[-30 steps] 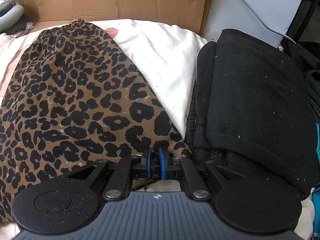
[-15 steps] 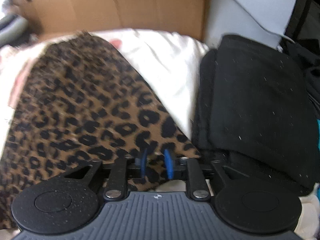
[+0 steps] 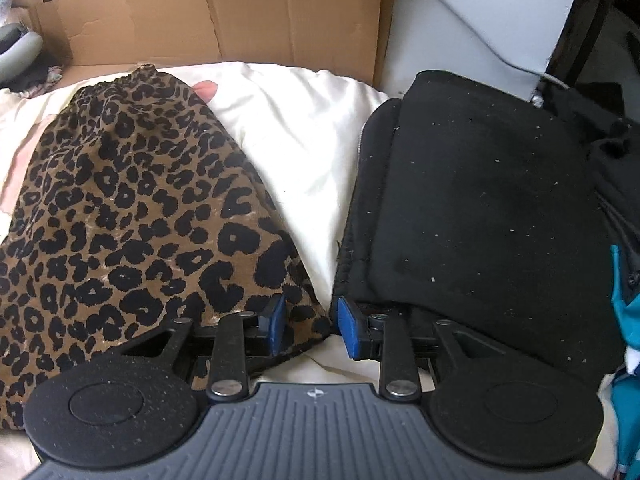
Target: Fold clothes
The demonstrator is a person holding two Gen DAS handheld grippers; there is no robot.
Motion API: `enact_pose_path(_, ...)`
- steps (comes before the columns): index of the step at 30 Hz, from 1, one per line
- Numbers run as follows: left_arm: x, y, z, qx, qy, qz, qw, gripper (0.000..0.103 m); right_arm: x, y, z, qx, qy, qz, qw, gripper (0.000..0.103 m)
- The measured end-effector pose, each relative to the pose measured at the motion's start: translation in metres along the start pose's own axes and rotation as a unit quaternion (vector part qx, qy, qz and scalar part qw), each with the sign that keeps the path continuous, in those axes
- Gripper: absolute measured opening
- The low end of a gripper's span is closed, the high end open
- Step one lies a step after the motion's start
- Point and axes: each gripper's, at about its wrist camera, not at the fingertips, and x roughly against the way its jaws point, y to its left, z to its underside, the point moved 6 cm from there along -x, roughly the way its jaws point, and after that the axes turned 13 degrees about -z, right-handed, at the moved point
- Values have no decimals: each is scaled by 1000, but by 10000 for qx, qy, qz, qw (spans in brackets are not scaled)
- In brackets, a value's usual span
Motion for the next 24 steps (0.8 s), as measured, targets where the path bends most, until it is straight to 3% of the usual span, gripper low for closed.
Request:
enact_pose_path(12, 8, 0, 1, -39, -51, -70, 10000, 6, -22, -8, -2, 4, 478, -651, 9967, 36)
enact_pose_path(18, 20, 1, 1, -103, -109, -32, 9999, 6, -15, -10, -7, -367, 607, -989, 9926, 8)
enact_pose_path(24, 55, 8, -7, -266, -217, -244, 9991, 6, 3, -8, -10, -930, 654, -1438, 9831, 5)
